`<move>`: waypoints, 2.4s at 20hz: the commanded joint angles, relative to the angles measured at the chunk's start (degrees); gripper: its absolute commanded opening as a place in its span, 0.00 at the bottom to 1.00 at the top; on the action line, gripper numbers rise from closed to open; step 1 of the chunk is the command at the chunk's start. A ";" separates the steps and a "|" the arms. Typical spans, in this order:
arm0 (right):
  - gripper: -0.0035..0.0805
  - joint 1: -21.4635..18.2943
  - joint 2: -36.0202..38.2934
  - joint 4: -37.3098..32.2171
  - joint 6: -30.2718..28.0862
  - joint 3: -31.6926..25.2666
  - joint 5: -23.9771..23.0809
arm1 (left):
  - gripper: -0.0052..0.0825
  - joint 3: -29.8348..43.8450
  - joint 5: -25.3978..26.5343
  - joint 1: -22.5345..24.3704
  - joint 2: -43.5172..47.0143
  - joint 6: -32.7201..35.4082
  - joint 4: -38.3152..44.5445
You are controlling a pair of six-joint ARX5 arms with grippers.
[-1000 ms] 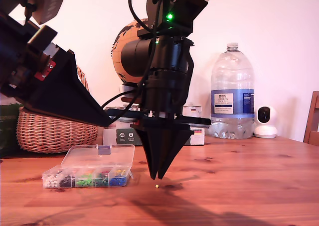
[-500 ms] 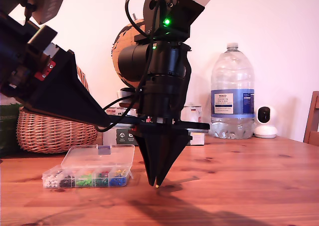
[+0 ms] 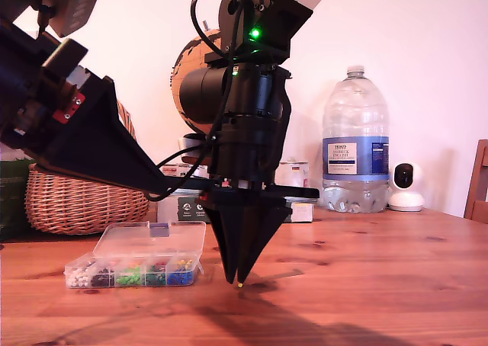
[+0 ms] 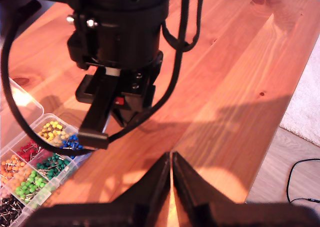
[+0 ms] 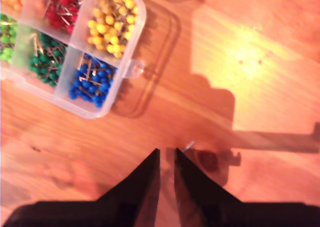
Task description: Sort the loose pins on the table into their correct compartments
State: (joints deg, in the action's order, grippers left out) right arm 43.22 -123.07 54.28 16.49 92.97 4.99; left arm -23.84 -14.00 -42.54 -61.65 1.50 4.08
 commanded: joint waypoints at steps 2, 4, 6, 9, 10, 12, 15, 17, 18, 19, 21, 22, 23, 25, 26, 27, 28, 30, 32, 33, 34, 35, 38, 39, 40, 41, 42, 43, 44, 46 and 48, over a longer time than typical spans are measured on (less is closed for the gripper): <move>0.13 0.22 -2.43 0.28 0.04 0.15 -0.57 | 0.03 1.11 -0.11 -0.07 -0.61 0.22 0.26; 0.13 0.22 -2.84 0.24 0.04 0.15 -0.57 | 0.03 1.11 -0.11 -0.07 -0.61 0.24 0.26; 0.13 0.22 -3.17 -0.09 0.07 0.15 -0.52 | 0.03 1.11 -0.11 -0.07 -0.61 0.22 0.26; 0.13 0.20 -3.43 -0.46 0.04 0.15 -0.57 | 0.03 1.11 -0.11 -0.07 -0.61 0.22 0.26; 0.13 0.20 -3.43 -0.46 0.04 0.15 -0.59 | 0.03 1.11 -0.11 -0.07 -0.61 0.22 0.26; 0.13 0.20 -3.43 -1.09 0.07 0.15 -0.66 | 0.03 1.11 -0.11 -0.07 -0.61 0.22 0.24; 0.15 0.20 -3.43 -1.05 0.07 0.15 -0.52 | 0.03 1.11 -0.11 -0.07 -0.61 0.22 0.26; 0.15 0.13 -3.43 -0.92 0.46 0.15 -0.61 | 0.03 1.11 -0.11 -0.07 -0.61 0.22 0.26; 0.15 0.13 -3.43 -0.85 0.70 0.15 -0.61 | 0.03 1.11 -0.11 -0.07 -0.61 0.22 0.26; 0.15 0.09 -3.43 -0.87 1.20 0.15 -0.59 | 0.03 1.11 -0.11 -0.07 -0.61 0.22 0.26; 0.16 -0.07 -3.43 -0.87 1.64 0.15 -0.59 | 0.03 1.11 -0.11 -0.07 -0.61 0.22 0.26; 0.16 -0.13 -3.43 -0.87 1.86 0.15 -0.61 | 0.03 1.11 -0.11 -0.07 -0.61 0.22 0.26; 0.17 -0.20 -3.43 -1.07 3.04 0.15 -0.59 | 0.03 1.11 -0.11 -0.07 -0.61 0.22 0.26; 0.18 -0.24 -3.43 -1.75 3.28 0.17 -0.48 | 0.03 1.11 -0.11 -0.07 -0.61 0.22 0.26; 0.18 -0.26 -3.43 -1.99 3.28 0.17 -0.39 | 0.03 1.11 -0.11 -0.07 -0.61 0.22 0.26; 0.18 -0.28 -3.43 -2.23 3.26 0.17 0.13 | 0.03 1.11 -0.09 -0.07 -0.61 0.22 0.26; 0.18 -0.33 -3.43 -2.32 3.23 0.22 0.70 | 0.03 1.11 -0.11 -0.07 -0.61 0.22 0.26; 0.18 -0.39 -3.43 -1.29 2.91 0.98 0.90 | 0.03 1.11 -0.09 -0.07 -0.61 0.22 0.26; 0.18 -0.48 -3.43 2.03 1.07 3.17 0.74 | 0.03 1.11 -0.09 -0.07 -0.61 0.22 0.26; 0.18 -0.52 -3.43 3.10 0.87 4.55 0.35 | 0.03 1.11 -0.11 -0.07 -0.61 0.22 0.26; 0.18 -0.74 -3.43 3.78 0.85 6.03 0.33 | 0.03 1.11 -0.09 -0.07 -0.61 0.22 0.26; 0.18 -1.07 -3.43 4.61 0.87 7.54 0.15 | 0.03 1.11 -0.11 -0.07 -0.61 0.22 0.26; 0.18 -1.66 -3.43 5.84 -0.02 9.73 -2.64 | 0.03 1.11 -0.09 -0.07 -0.61 0.22 0.26; 0.18 -1.99 -3.43 6.38 -0.02 9.77 -3.58 | 0.03 1.11 -0.11 -0.07 -0.61 0.22 0.24; 0.18 -2.25 -3.52 6.97 -0.04 9.77 -3.72 | 0.03 1.11 -0.11 -0.07 -0.61 0.22 0.26; 0.18 -2.49 -3.54 7.26 -0.07 9.77 -3.65 | 0.03 1.11 -0.11 -0.07 -0.61 0.04 0.39; 0.18 -2.49 -3.54 7.78 -0.68 9.77 -3.65 | 0.03 1.11 -0.15 -0.07 -0.61 -0.13 1.05; 0.19 -2.47 -3.54 8.24 -1.31 9.77 -3.67 | 0.03 1.11 -0.15 -0.07 -0.61 -0.09 1.57; 0.19 -2.47 -3.54 8.35 -1.77 9.77 -3.56 | 0.03 1.11 -0.07 -0.07 -0.61 0.02 1.51; 0.19 -2.54 -3.54 7.56 -3.41 9.77 -3.72 | 0.03 1.11 -0.09 -0.07 -0.61 0.00 1.44; 0.19 -2.49 -3.54 7.39 -4.50 9.77 -3.78 | 0.03 1.11 -0.09 -0.07 -0.61 0.00 1.46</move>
State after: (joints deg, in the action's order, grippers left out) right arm 40.58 -125.58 61.80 12.38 103.39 1.28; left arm -23.84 -13.98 -42.54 -61.65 1.45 4.99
